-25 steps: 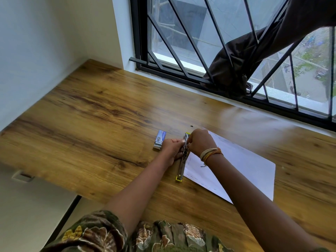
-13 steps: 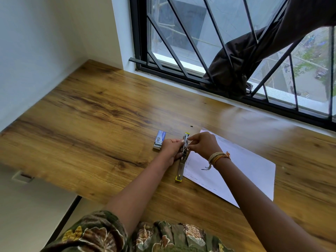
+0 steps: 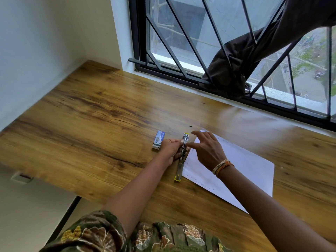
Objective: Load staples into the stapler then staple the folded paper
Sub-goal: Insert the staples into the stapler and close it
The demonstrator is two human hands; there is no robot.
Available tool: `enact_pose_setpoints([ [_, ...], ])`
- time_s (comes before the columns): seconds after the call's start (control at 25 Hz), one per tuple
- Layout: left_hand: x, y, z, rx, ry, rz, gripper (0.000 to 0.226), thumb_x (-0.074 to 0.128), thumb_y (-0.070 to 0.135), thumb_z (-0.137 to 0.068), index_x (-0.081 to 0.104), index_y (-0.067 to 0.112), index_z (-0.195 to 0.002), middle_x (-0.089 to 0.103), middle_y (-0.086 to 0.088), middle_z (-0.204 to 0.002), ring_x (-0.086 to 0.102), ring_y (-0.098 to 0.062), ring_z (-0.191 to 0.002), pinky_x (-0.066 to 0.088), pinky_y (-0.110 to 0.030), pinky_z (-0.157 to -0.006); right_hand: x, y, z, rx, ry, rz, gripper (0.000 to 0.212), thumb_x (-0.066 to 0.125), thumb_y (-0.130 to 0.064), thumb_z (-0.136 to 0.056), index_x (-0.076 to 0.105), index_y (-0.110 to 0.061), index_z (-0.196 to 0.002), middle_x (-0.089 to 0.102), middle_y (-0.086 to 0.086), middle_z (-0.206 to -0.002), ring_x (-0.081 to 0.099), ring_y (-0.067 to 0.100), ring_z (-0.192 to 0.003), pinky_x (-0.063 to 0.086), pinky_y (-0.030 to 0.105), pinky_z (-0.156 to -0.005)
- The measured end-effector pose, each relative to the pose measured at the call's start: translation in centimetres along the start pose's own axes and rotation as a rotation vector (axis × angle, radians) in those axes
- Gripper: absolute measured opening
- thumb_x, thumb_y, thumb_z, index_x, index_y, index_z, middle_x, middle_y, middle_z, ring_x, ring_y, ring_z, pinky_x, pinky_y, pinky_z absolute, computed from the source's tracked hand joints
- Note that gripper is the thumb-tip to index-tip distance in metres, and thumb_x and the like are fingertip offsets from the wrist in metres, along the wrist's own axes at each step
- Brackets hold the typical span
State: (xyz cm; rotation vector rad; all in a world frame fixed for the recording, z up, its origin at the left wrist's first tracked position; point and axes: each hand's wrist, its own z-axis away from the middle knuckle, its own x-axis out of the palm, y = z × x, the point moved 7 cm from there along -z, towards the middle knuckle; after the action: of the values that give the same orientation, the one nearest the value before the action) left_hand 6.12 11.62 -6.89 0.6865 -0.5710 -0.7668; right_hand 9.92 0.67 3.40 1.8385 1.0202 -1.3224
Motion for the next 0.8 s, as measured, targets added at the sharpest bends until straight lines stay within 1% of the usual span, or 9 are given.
enact_pose_setpoints([
  [0.12, 0.1, 0.0, 0.0, -0.003, -0.007, 0.038, 0.004, 0.064, 0.010, -0.089, 0.064, 0.007, -0.086, 0.073, -0.014, -0.070, 0.068, -0.023, -0.066, 0.053, -0.033, -0.064, 0.1, 0.2, -0.6, -0.023, -0.004, 0.081, 0.043, 0.061, 0.006, -0.073, 0.072, -0.024, -0.101, 0.059, 0.021, -0.123, 0.059, 0.036, -0.105, 0.047, 0.048, -0.096],
  [0.2, 0.1, 0.0, 0.0, -0.002, -0.013, 0.050, 0.005, 0.064, 0.009, -0.089, 0.063, 0.005, -0.086, 0.072, -0.017, -0.075, 0.068, -0.024, -0.067, 0.054, -0.038, -0.073, 0.3, 0.2, -0.9, -0.027, -0.003, 0.107, 0.041, 0.059, 0.006, -0.073, 0.070, -0.023, -0.100, 0.057, 0.021, -0.126, 0.058, 0.036, -0.108, 0.045, 0.049, -0.100],
  [0.32, 0.2, 0.1, 0.1, 0.002, -0.021, 0.054, 0.005, 0.063, 0.009, -0.090, 0.062, 0.005, -0.087, 0.072, -0.019, -0.080, 0.070, -0.021, -0.065, 0.055, -0.038, -0.071, 0.6, 0.1, -0.8, 0.003, 0.023, 0.101, 0.038, 0.052, 0.006, -0.075, 0.067, -0.019, -0.099, 0.055, 0.021, -0.128, 0.057, 0.036, -0.109, 0.043, 0.050, -0.101],
  [0.36, 0.2, 0.1, 0.2, 0.002, -0.018, 0.052, 0.005, 0.062, 0.009, -0.090, 0.062, 0.006, -0.087, 0.073, -0.020, -0.083, 0.070, -0.022, -0.067, 0.055, -0.039, -0.073, 0.6, 0.1, -0.7, 0.026, 0.048, 0.091, 0.037, 0.049, 0.006, -0.076, 0.066, -0.018, -0.099, 0.055, 0.021, -0.127, 0.057, 0.035, -0.108, 0.043, 0.049, -0.101],
  [0.44, 0.1, 0.1, 0.3, -0.002, -0.006, 0.051, 0.004, 0.061, 0.009, -0.091, 0.062, 0.006, -0.088, 0.072, -0.021, -0.088, 0.070, -0.025, -0.075, 0.054, -0.043, -0.081, 0.5, 0.2, -0.4, 0.055, 0.093, 0.074, 0.036, 0.048, 0.008, -0.078, 0.066, -0.016, -0.099, 0.056, 0.021, -0.125, 0.057, 0.035, -0.106, 0.043, 0.048, -0.100],
  [0.48, 0.1, 0.1, 0.3, -0.004, -0.002, 0.051, 0.004, 0.061, 0.009, -0.091, 0.062, 0.006, -0.088, 0.072, -0.022, -0.088, 0.069, -0.027, -0.077, 0.054, -0.043, -0.082, 0.6, 0.1, -0.2, 0.052, 0.105, 0.075, 0.036, 0.049, 0.009, -0.079, 0.066, -0.017, -0.098, 0.056, 0.021, -0.125, 0.057, 0.035, -0.105, 0.043, 0.047, -0.101],
  [0.6, 0.1, 0.1, 0.3, -0.007, -0.003, 0.046, 0.006, 0.062, 0.010, -0.091, 0.062, 0.007, -0.086, 0.073, -0.019, -0.081, 0.069, -0.028, -0.076, 0.054, -0.040, -0.074, 1.1, 0.1, -0.1, 0.026, 0.054, 0.107, 0.043, 0.045, 0.009, -0.077, 0.064, -0.019, -0.103, 0.053, 0.021, -0.129, 0.055, 0.036, -0.110, 0.041, 0.050, -0.103],
  [0.72, 0.1, 0.1, 0.3, -0.009, -0.006, 0.044, 0.007, 0.062, 0.011, -0.090, 0.062, 0.007, -0.085, 0.073, -0.020, -0.084, 0.068, -0.030, -0.079, 0.054, -0.042, -0.078, 1.6, 0.6, -0.5, 0.004, -0.040, 0.162, 0.055, 0.041, 0.007, -0.069, 0.056, -0.022, -0.113, 0.044, 0.021, -0.139, 0.048, 0.038, -0.119, 0.040, 0.054, -0.100],
  [0.8, 0.2, 0.3, 0.4, -0.008, -0.009, 0.040, 0.007, 0.062, 0.011, -0.091, 0.062, 0.008, -0.084, 0.074, -0.017, -0.080, 0.068, -0.028, -0.077, 0.053, -0.038, -0.071, 1.7, 1.3, -0.8, 0.010, -0.080, 0.177, 0.061, 0.038, 0.005, -0.066, 0.053, -0.023, -0.117, 0.041, 0.021, -0.140, 0.045, 0.039, -0.121, 0.041, 0.054, -0.098],
])
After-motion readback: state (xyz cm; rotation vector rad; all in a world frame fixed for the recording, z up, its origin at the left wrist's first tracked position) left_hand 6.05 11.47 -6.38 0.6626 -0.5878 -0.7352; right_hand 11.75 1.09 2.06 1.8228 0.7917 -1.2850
